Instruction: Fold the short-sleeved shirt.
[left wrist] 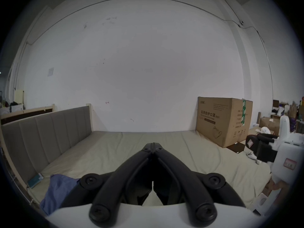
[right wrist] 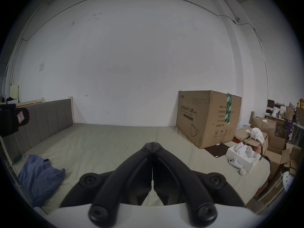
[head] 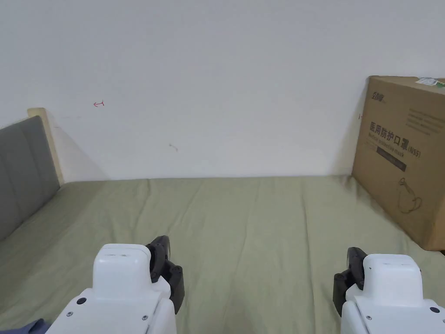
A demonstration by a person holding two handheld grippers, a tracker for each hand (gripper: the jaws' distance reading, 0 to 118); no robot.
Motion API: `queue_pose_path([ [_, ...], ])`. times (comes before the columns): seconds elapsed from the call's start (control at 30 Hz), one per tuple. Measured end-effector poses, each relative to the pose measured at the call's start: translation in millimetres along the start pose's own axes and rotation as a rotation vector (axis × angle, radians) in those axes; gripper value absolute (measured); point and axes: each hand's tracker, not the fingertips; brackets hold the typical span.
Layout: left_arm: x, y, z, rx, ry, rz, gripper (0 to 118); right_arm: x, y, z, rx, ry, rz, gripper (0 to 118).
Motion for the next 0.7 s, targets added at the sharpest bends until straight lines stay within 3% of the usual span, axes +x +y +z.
queue_pose_path([
  [0.37, -11, 7, 3, -0.012, 0.033, -0.019, 0, -6, 9, -3, -0.008, 0.061, -0.028, 0],
  [0.47, -29, 12, 15, -0.006, 0.104, -0.025, 0, -25, 14, -7, -0.012, 0.161, -0.051, 0],
  [0.7, -87, 21, 65, -0.011, 0.388, -0.062, 0, -102, 22, -12, -0.02, 0.416, -0.014, 0],
])
